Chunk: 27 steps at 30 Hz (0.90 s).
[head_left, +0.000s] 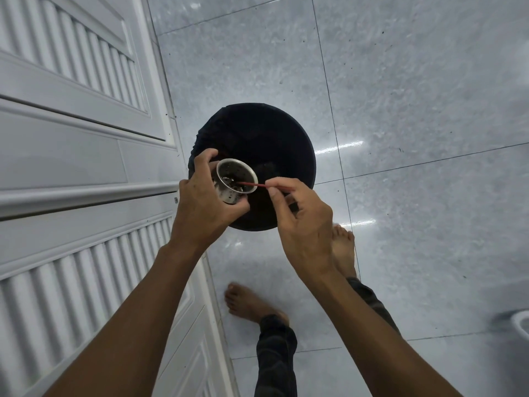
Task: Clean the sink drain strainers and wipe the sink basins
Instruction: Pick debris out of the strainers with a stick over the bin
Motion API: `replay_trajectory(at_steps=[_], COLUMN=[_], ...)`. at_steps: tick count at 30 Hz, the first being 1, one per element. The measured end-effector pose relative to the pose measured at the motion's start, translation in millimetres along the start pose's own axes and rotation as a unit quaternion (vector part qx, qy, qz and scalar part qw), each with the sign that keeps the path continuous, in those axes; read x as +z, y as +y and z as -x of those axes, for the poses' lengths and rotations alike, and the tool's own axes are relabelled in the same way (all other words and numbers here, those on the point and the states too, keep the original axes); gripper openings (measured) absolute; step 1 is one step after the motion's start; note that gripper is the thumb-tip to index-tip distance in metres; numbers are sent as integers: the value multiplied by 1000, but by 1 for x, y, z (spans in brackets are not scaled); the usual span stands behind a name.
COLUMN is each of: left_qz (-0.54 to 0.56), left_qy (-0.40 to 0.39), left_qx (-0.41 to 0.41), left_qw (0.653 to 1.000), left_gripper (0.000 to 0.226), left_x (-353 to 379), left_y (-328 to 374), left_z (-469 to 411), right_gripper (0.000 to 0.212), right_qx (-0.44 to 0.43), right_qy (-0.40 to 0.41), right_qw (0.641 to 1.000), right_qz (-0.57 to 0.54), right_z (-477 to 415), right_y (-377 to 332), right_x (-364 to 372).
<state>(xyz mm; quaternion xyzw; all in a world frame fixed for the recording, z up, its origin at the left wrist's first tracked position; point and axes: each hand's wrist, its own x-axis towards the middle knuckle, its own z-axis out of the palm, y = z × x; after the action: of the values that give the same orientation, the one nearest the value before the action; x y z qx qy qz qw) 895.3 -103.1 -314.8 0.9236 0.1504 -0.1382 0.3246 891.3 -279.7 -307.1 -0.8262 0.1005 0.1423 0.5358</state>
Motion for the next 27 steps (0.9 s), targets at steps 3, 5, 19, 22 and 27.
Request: replay_trajectory(at_steps=[3,5,19,22,27], left_qz=[2,-1,-39,-41,-47], left_qy=[2,1,-10,-8,-29], left_qx=[0,2,3,-1,12], left_qw=[1000,1000,999,999,998], left_gripper=[96,97,101,101,100], left_x=[-1,-1,1,-1,-1], left_y=[-2,-4,-22,-22,-22], left_z=[-1,-2,-16,-22,-27], right_gripper=[23,23,22,22,22], right_qx=[-1,7,-46,-55,-21], right_qy=[-12,-11,-8,-16,-8], right_qw=[1000,999,991,993,995], right_qz=[20,32,126,100,93], right_z=[3,-1,-18,-13,-18], right_y=[-5,-9,3,5,9], right_x=[6,9,12,15,16])
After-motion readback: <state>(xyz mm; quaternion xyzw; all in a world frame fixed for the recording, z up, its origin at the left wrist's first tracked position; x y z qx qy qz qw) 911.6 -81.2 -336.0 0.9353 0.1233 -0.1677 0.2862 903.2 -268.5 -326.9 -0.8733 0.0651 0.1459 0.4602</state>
